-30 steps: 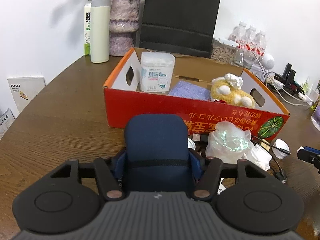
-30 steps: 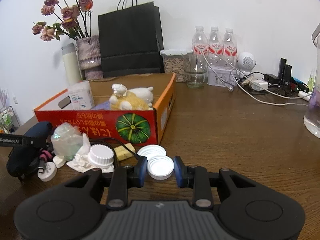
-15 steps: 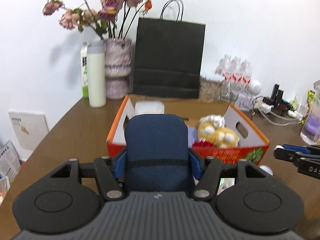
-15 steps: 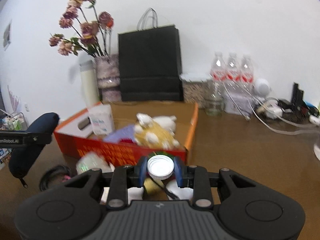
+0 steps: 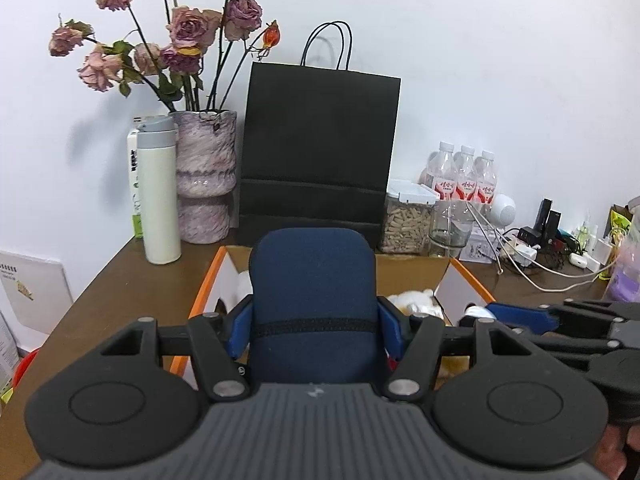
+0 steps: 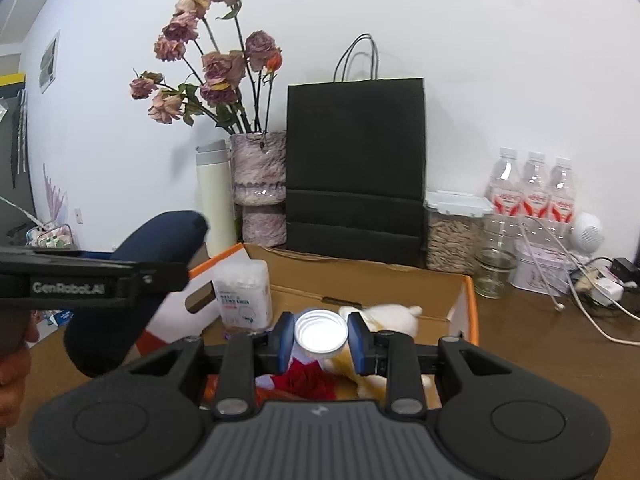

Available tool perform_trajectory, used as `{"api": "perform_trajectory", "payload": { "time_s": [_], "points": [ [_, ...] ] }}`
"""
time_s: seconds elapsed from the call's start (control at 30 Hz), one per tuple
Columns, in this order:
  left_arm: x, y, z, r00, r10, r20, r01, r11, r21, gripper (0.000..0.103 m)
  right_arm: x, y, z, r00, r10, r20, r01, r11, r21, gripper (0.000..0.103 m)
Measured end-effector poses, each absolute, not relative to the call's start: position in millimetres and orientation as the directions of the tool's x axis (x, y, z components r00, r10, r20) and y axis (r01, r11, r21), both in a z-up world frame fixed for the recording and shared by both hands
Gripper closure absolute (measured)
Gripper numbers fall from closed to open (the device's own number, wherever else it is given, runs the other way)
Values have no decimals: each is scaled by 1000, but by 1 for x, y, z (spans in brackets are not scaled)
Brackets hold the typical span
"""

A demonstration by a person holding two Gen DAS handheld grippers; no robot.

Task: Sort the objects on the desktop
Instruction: 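Carry the navy case and white cap into the box and open both tools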

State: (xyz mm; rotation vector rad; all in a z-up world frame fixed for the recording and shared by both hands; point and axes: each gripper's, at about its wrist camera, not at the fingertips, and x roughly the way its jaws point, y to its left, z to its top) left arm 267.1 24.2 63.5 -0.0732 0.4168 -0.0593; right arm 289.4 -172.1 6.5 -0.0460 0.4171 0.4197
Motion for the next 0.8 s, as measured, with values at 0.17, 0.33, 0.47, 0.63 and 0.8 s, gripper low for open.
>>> {"api": "perform_trajectory", "payload": {
  "time_s": [0.17,0.33,0.47,0.63,0.8],
  "points": [
    [293,25,58,913,-75,-401,47,996,-79,40,316,-156,0,816,394,-423,-421,906,31,76],
    [319,24,44,903,-77,-422,57,997,-58,40,339,-143,-14,798,393,-457,-439,898,5,76],
    [335,27,30,889,-76,-451,67,997,-37,40,353,-132,-28,777,392,-492,-463,886,-24,76],
    [347,24,24,894,-74,-442,90,996,16,40,366,-122,-41,761,386,-522,-481,875,-54,76],
    [357,19,17,886,-83,-457,112,993,37,40,372,-122,-43,761,384,-523,-483,873,-63,76]
  ]
}}
